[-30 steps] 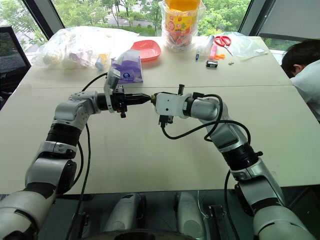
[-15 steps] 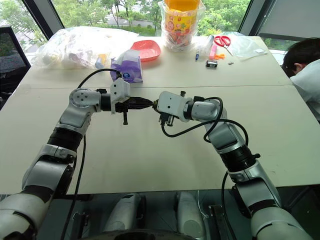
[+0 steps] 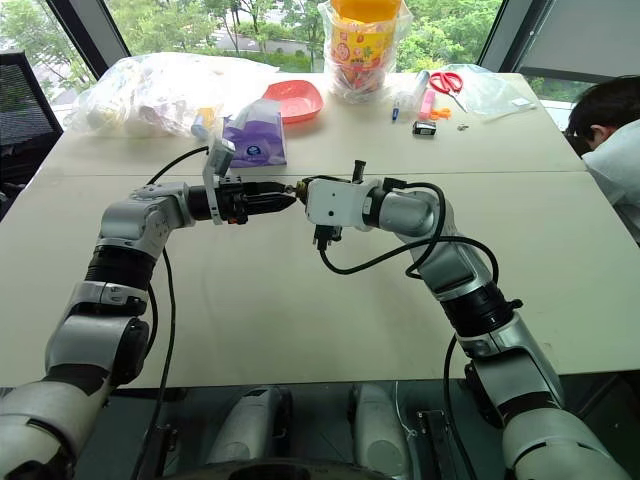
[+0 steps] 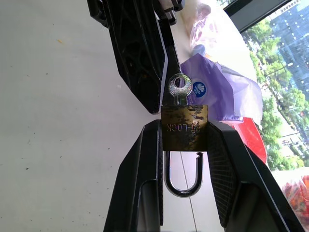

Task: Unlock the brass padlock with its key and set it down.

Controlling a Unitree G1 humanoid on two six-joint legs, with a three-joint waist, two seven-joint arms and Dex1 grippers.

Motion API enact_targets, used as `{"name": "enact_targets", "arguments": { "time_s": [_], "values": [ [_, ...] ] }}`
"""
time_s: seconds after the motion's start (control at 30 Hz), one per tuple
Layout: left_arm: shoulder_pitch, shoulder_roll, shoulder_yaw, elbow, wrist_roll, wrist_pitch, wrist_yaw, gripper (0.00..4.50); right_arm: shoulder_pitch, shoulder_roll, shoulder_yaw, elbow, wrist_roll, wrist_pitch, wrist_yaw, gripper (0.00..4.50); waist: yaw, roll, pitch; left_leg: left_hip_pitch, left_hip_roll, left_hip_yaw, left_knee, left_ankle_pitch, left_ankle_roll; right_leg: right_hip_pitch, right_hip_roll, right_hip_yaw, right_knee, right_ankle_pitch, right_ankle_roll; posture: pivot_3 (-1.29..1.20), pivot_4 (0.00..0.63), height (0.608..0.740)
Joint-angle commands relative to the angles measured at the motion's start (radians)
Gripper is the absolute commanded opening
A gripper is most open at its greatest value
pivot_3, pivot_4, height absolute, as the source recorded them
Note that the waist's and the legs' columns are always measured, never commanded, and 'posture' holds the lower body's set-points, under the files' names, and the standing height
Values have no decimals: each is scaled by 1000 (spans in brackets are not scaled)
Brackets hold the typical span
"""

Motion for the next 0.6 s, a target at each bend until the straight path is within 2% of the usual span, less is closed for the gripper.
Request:
{"name": "enact_targets", "arguments": {
  "time_s": [0.03, 0.5, 0.6],
  "values": [
    [-32, -7, 16, -58, -42, 26, -26, 2407, -24, 0, -3, -20, -7, -23, -8, 700, -2, 0, 0, 0, 0, 0, 0, 0, 0, 0, 0, 0, 0, 0, 0, 0, 150, 740],
    [-35, -26, 1, -67, -34, 25, -26, 2407, -17, 6, 13, -26, -38, -26, -14, 700, -2, 0, 0, 0, 0, 0, 0, 0, 0, 0, 0, 0, 0, 0, 0, 0, 150, 740],
    [-33, -30, -9, -69, -30, 25, -29, 1680, -18, 9, 14, -27, -40, -25, -14, 700, -2, 0, 0, 0, 0, 0, 0, 0, 0, 0, 0, 0, 0, 0, 0, 0, 150, 740]
  ]
}}
